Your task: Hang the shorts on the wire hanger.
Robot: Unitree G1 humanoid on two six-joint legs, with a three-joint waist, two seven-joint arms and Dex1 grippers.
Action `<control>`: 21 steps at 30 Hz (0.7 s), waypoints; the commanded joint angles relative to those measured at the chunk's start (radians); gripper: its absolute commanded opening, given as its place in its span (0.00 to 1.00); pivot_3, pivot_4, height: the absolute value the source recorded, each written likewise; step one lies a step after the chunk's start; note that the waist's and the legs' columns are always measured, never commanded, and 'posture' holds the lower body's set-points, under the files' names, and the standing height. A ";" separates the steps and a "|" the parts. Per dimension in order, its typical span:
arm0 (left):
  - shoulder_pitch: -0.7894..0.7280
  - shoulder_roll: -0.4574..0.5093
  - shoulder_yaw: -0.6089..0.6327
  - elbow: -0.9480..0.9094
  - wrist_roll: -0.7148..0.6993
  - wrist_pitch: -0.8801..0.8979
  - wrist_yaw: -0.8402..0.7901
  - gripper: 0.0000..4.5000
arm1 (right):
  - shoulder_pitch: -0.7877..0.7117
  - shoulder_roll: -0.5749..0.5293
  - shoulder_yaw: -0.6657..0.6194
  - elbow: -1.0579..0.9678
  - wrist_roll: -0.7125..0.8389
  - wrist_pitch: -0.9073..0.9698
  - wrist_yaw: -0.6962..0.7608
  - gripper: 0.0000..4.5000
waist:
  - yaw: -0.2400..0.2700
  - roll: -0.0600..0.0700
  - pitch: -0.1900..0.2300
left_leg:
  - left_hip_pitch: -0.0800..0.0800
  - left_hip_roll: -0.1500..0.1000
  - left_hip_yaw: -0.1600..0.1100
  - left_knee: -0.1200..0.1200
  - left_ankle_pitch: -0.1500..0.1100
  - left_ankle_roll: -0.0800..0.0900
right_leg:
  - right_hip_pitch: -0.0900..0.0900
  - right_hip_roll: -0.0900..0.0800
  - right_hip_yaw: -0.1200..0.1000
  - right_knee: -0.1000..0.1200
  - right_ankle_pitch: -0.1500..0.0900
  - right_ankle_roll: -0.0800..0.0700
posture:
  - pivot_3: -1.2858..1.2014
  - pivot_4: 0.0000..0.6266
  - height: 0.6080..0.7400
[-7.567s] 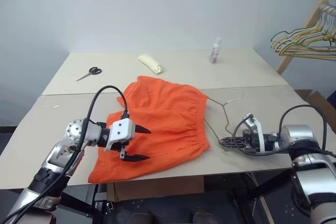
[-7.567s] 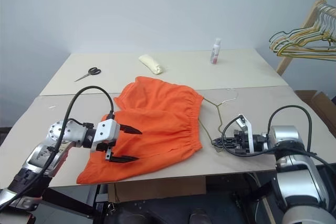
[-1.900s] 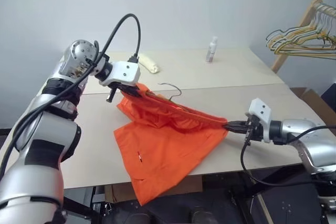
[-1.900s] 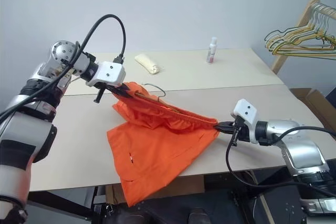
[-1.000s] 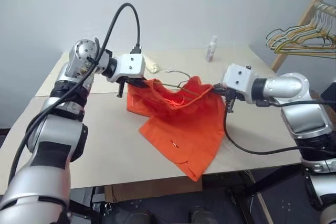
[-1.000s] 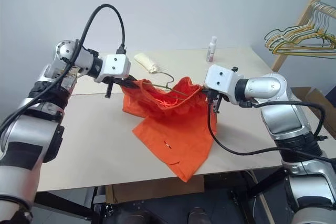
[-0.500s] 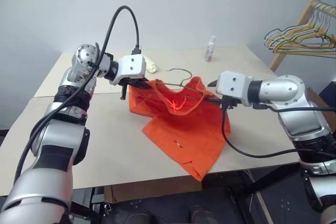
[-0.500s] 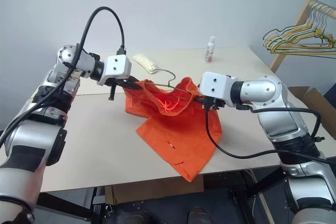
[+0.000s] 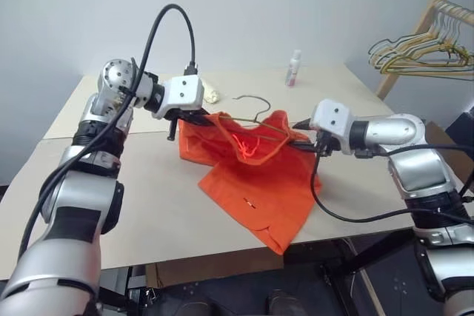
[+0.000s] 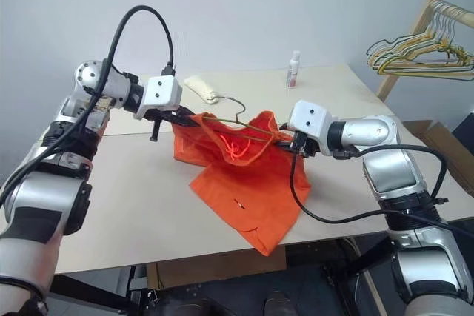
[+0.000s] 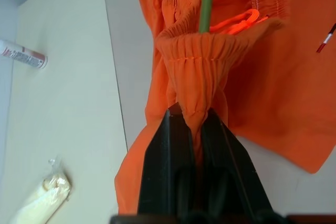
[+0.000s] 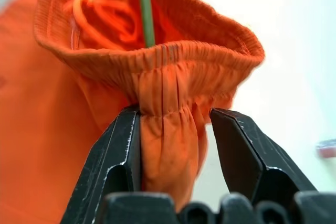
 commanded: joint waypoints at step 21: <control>-0.047 -0.008 0.078 0.152 0.000 -0.080 0.162 0.61 | 0.091 -0.070 -0.190 -0.141 0.181 0.222 -0.012 0.00 | -0.001 0.000 0.000 | -0.001 0.000 -0.001 0.000 0.000 0.000 | -0.001 -0.002 -0.001 0.000 0.000 0.000 | 0.50 0.00 1.00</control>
